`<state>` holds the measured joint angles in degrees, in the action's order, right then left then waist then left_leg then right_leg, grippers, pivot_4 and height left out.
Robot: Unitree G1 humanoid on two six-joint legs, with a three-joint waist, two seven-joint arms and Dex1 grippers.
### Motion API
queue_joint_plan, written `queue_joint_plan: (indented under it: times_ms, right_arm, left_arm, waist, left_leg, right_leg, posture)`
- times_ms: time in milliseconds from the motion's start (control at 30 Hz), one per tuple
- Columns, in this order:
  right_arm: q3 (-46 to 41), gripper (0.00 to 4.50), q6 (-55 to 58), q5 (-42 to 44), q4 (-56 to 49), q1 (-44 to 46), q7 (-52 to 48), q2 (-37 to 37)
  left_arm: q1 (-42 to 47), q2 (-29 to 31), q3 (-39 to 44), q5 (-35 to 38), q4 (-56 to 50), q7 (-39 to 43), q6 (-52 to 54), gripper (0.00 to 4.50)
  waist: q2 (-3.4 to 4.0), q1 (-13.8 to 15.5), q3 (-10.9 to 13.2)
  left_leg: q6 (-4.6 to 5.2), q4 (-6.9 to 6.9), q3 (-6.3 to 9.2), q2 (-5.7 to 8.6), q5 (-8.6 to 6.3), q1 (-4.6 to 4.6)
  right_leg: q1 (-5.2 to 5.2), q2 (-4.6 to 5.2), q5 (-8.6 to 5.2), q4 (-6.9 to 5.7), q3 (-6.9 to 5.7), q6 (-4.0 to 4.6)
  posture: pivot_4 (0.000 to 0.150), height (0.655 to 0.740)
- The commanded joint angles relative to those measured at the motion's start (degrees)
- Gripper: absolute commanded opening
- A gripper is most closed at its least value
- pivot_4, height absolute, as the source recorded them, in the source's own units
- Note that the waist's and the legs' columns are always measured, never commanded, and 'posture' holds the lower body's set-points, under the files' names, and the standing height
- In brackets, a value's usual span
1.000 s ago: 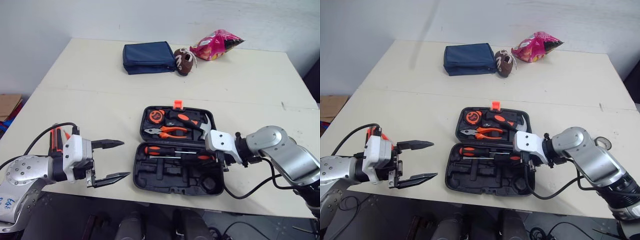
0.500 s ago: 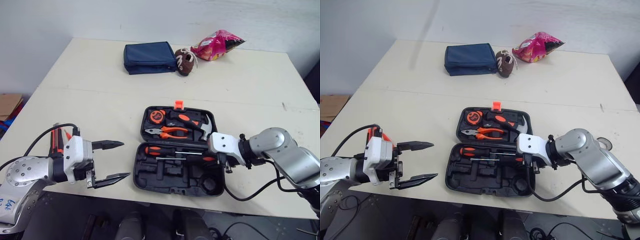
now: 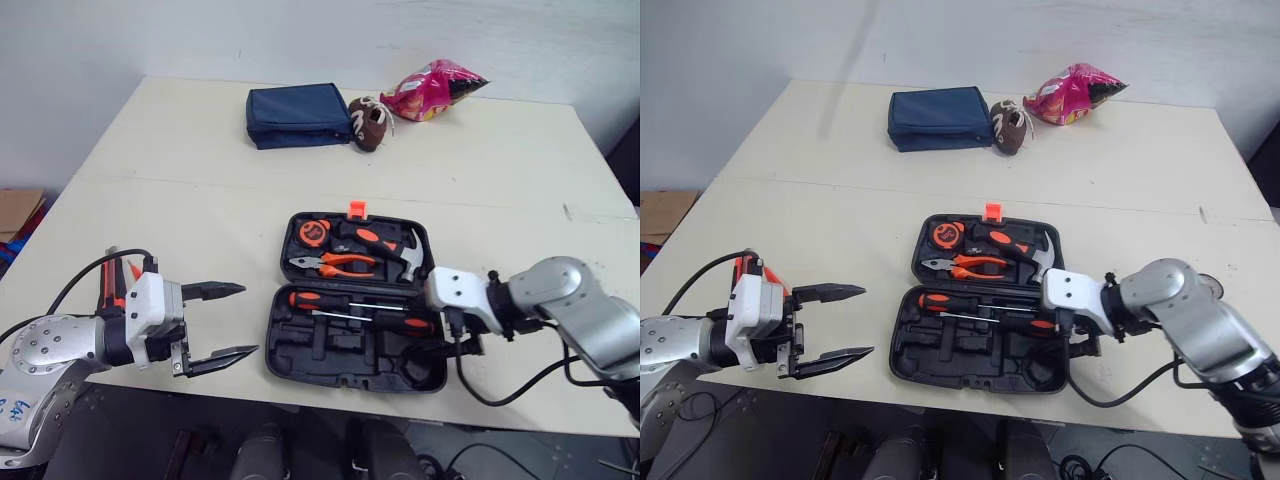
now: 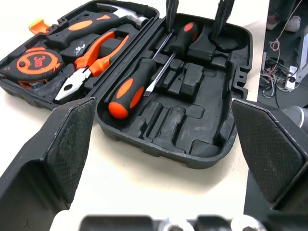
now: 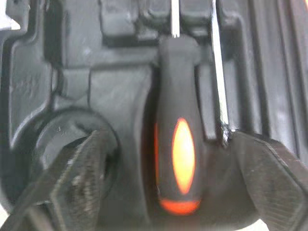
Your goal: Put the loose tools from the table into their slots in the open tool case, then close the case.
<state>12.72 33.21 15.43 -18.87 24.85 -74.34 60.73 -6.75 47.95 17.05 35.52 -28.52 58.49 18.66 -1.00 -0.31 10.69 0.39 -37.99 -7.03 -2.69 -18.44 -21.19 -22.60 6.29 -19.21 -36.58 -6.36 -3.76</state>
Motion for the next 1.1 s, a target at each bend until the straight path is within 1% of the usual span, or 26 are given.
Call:
queue_joint_plan:
  times_ms: [33,100,167,233,267,333,433,467,500,533,567,833,967,1100]
  right_arm:
    - [-5.76,4.21,-2.66,4.13,1.48,2.06,-3.05,0.49]
    - [-7.70,4.21,-4.77,7.03,3.10,1.57,-4.34,-1.92]
    - [-9.98,4.21,-7.61,9.66,4.68,0.61,-2.63,-6.85]
    - [-10.99,4.21,-7.41,12.09,4.81,-0.23,-2.44,-9.92]
    - [-11.00,3.98,-8.41,12.50,4.62,-0.81,-3.06,-10.85]
    - [-10.49,3.36,-11.01,12.23,5.13,-1.71,-2.98,-13.10]
    - [-7.60,1.85,-19.16,7.95,9.83,-4.01,0.66,-19.71]
    - [-7.07,1.18,-21.78,6.46,11.52,-4.31,1.01,-20.79]
    - [-6.65,0.88,-23.21,5.39,12.67,-4.55,0.92,-21.21]
    - [-6.25,0.35,-23.83,4.53,13.52,-4.77,1.05,-21.38]
    - [-6.09,0.07,-24.69,3.93,14.59,-4.78,1.37,-21.77]
    - [-3.13,0.07,-31.49,-1.13,22.09,-5.66,1.96,-23.33]
    - [-0.35,0.07,-33.73,-3.65,22.98,-7.13,1.53,-22.90]
    - [2.66,0.07,-35.69,-8.07,22.84,-8.32,2.39,-22.08]
  left_arm:
    - [-0.45,-0.23,1.80,0.33,-0.31,0.32,-0.96,4.50]
    - [-0.37,-0.33,1.68,0.22,-0.11,0.26,-1.16,4.50]
    - [-0.24,-0.47,1.49,0.07,0.10,0.31,-1.46,4.50]
    - [0.00,-0.49,1.27,-0.04,0.31,0.42,-1.69,4.50]
    - [0.14,-0.49,1.17,-0.11,0.44,0.52,-1.80,4.50]
    - [0.74,-0.50,0.71,-0.25,0.80,0.75,-1.96,4.50]
    - [2.05,-0.70,-0.73,-0.26,0.65,0.94,-2.10,4.50]
    - [2.48,-0.78,-1.18,-0.34,0.60,0.90,-2.06,4.50]
    - [2.81,-0.86,-1.51,-0.36,0.54,0.84,-1.94,4.50]
    - [3.05,-0.92,-1.77,-0.40,0.49,0.79,-1.86,4.50]
    - [3.34,-0.95,-2.05,-0.47,0.48,0.69,-1.81,4.50]
    - [3.84,-1.25,-3.14,-1.17,0.57,0.20,-1.89,4.50]
    - [3.59,-1.28,-3.04,-1.52,0.69,0.08,-1.96,4.50]
    - [3.41,-1.45,-2.98,-1.92,0.76,-0.14,-2.03,4.50]
  waist:
    - [0.00,-0.07,0.00]
    - [-0.01,0.03,0.00]
    - [-0.03,0.00,-0.02]
    - [-0.02,-0.02,-0.01]
    - [-0.01,0.04,0.00]
    - [0.00,0.09,0.00]
    - [-0.11,0.09,-0.06]
    - [-0.11,0.09,-0.06]
    - [-0.09,0.07,-0.05]
    - [-0.07,0.09,-0.04]
    - [-0.06,0.10,-0.03]
    - [-0.06,-0.32,-0.04]
    - [-0.08,-0.30,-0.05]
    - [-0.18,-0.48,-0.12]
  left_leg:
    - [0.00,0.00,0.00,-0.01,0.00,0.00]
    - [0.00,0.00,0.00,-0.01,0.00,0.02]
    - [0.00,-0.01,0.03,-0.01,0.00,0.02]
    - [0.00,0.00,0.02,-0.01,0.00,0.02]
    - [0.00,-0.01,0.01,0.00,0.00,0.00]
    - [0.00,-0.01,0.01,0.01,0.00,-0.01]
    - [0.00,-0.03,0.03,-0.01,0.01,0.03]
    - [-0.01,-0.04,0.05,0.00,0.01,0.02]
    - [-0.01,-0.04,0.04,0.01,0.01,0.02]
    - [0.00,-0.04,0.01,0.05,0.01,0.01]
    - [0.00,-0.04,-0.01,0.06,0.00,0.01]
    - [-0.01,-0.08,-0.01,0.01,0.01,0.06]
    - [-0.02,-0.08,-0.01,0.01,0.01,0.08]
    - [-0.02,-0.07,0.00,-0.01,0.01,0.15]
  right_leg:
    - [0.00,-0.01,0.00,0.01,0.00,0.00]
    - [0.02,-0.01,0.00,0.00,0.00,0.00]
    - [0.04,-0.01,0.00,0.01,-0.02,0.00]
    - [0.05,-0.02,0.00,0.01,-0.02,0.00]
    - [0.03,-0.01,0.00,-0.01,-0.01,0.00]
    - [0.02,-0.01,0.00,0.00,-0.02,0.00]
    - [0.07,-0.02,0.01,-0.01,-0.06,-0.01]
    - [0.07,-0.02,0.01,-0.02,-0.07,-0.01]
    - [0.08,-0.02,0.01,-0.02,-0.06,-0.01]
    - [0.05,0.00,0.01,-0.04,-0.04,-0.02]
    - [0.05,0.00,0.01,-0.04,-0.03,-0.02]
    - [0.05,-0.03,0.02,-0.13,-0.01,-0.03]
    - [0.07,-0.03,0.02,-0.12,-0.01,-0.03]
    - [0.14,-0.03,0.01,-0.11,-0.01,-0.03]
  posture:
    - [0.150,0.7400]
    - [0.150,0.7400]
    - [0.150,0.7400]
    - [0.150,0.7400]
    - [0.150,0.7400]
    - [0.150,0.7400]
    - [0.150,0.7400]
    - [0.150,0.7400]
    - [0.150,0.7400]
    - [0.150,0.7400]
    - [0.150,0.7400]
    - [0.150,0.7400]
    - [0.150,0.7400]
    - [0.150,0.7400]
